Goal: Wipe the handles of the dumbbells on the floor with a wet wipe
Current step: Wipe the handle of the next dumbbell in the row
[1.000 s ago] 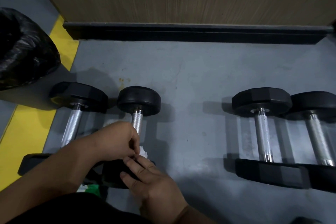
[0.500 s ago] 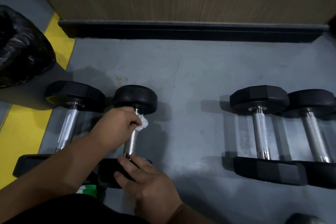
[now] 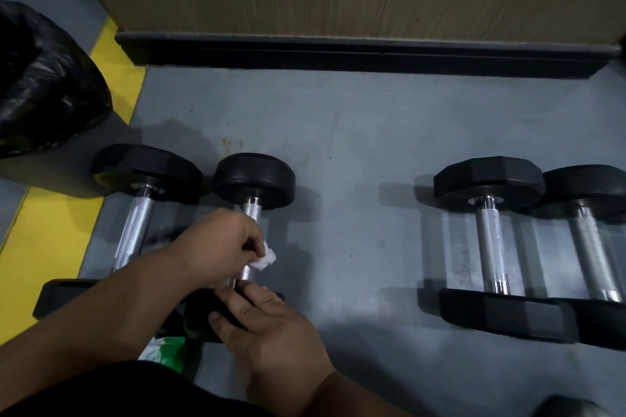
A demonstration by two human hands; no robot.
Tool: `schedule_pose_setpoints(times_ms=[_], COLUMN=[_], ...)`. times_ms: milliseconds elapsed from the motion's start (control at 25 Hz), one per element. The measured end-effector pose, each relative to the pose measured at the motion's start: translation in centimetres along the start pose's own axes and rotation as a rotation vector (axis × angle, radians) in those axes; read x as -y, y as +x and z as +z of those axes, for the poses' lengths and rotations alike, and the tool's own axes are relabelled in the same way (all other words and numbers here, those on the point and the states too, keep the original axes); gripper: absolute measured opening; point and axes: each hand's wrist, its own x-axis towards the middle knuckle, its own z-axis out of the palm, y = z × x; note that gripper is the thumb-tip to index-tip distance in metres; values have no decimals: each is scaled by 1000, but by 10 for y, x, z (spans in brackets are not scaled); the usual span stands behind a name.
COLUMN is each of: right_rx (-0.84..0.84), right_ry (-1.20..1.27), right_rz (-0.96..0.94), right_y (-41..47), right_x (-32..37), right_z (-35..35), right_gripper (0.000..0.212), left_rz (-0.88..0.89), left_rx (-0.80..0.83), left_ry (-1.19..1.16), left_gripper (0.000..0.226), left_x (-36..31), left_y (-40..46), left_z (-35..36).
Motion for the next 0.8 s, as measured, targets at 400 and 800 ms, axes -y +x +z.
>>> schedule_pose_setpoints(times_ms=[400, 800], right_rx=[-67, -16], right_ry=[-37, 132], right_rz=[-37, -31], right_y=[14, 6], right_x=[8, -2], right_z=[9, 16], right_gripper=[25, 31], left_rz=[64, -91], left_rx=[-213, 128], left_ry=[-24, -243], left_gripper=[21, 32], left_x=[14, 17], left_y=[18, -6], left_z=[2, -10])
